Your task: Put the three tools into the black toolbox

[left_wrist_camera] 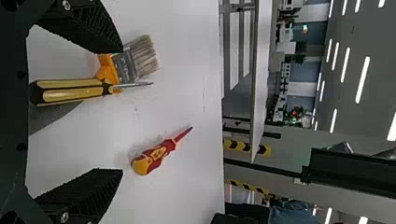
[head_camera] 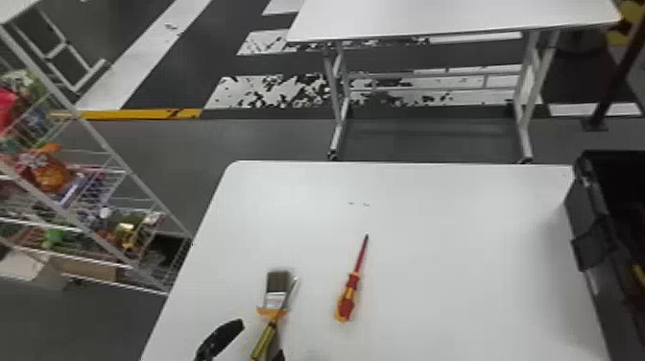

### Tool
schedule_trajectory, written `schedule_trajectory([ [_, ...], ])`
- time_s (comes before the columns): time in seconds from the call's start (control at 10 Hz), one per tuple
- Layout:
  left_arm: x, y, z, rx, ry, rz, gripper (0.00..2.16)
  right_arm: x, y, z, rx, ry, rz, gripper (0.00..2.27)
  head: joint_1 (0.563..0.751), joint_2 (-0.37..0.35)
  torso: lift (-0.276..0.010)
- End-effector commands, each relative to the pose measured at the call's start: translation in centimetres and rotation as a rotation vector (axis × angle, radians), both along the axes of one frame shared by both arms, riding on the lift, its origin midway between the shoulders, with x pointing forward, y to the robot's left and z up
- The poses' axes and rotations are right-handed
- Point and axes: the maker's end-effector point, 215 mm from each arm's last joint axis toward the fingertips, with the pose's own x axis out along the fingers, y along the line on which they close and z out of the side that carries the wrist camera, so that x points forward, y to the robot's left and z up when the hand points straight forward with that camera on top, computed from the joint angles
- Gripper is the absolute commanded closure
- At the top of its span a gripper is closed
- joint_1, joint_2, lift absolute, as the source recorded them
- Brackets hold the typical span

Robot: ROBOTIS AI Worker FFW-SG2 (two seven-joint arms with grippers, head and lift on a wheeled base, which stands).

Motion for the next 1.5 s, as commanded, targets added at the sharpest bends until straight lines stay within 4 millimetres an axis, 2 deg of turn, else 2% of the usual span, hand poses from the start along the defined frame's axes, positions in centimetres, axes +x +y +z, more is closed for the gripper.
schedule_trajectory([
  [0.0, -0.3, 1.3, 2.5, -0.006, -0.037, 0.041, 0.09, 0.1, -0.1, -0.3, -0.001, 0.005, -0.002, 0.10, 0.695, 0.315, -0.051],
  [0.1, -0.3, 2.1, 1.2, -0.024, 0.033, 0.081, 0.08, 0.1, -0.1, -0.2, 0.002, 0.002, -0.002, 0.10, 0.695, 0.347, -0.051],
  [0.4, -0.5, 2.2, -1.5, -0.072, 0.195, 0.143, 0.08, 0.0, -0.3, -0.3, 0.004, 0.004, -0.006, 0.10, 0.695, 0.350, -0.051],
  [0.8, -0.2, 1.7, -2.7, -0.086, 0.340, 0.171, 0.09, -0.1, -0.4, -0.1, 0.003, -0.007, -0.008, 0.10, 0.695, 0.350, -0.051],
  [1.1, 0.3, 0.4, -2.7, -0.066, 0.392, 0.171, 0.09, -0.2, -0.5, 0.0, 0.006, -0.011, -0.012, 0.10, 0.695, 0.350, -0.051],
  [1.4, 0.5, -0.6, -3.5, -0.035, 0.411, 0.162, 0.09, -0.3, -0.7, 0.0, 0.010, -0.018, -0.017, 0.10, 0.695, 0.310, -0.051],
])
